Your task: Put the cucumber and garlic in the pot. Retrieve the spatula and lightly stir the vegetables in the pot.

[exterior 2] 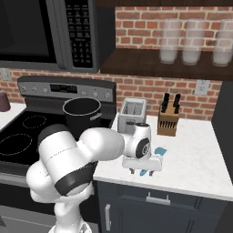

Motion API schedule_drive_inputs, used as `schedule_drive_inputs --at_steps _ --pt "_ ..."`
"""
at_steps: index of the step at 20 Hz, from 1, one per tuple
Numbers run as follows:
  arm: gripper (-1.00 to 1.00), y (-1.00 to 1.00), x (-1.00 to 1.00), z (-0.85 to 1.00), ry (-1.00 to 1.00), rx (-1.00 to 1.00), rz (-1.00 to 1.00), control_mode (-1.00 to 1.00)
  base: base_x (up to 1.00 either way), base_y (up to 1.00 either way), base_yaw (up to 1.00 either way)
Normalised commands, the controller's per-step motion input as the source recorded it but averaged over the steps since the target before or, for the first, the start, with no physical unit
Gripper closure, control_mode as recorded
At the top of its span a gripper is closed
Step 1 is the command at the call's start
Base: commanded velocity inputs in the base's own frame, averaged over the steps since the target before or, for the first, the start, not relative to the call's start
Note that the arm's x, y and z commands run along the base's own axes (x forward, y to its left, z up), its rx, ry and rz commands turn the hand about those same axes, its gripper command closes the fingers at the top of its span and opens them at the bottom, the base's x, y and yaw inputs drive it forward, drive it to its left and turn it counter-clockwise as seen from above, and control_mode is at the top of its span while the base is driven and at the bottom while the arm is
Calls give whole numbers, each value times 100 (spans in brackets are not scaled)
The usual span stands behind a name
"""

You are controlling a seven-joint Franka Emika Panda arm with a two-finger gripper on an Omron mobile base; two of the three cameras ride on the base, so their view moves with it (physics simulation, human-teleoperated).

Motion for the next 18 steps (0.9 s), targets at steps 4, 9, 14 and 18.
schedule_drive_inputs --at_steps 4,9,14,18 --pt "100 -9 -3 -41 0 2 0 -100 0 0 0" --pt "100 0 -6 -28 2 0 0 -100 0 0 0" --pt "100 -2 -9 -2 1 0 2 -100 0 0 0" --pt "100 0 -41 21 -4 -5 13 -100 0 0 0"
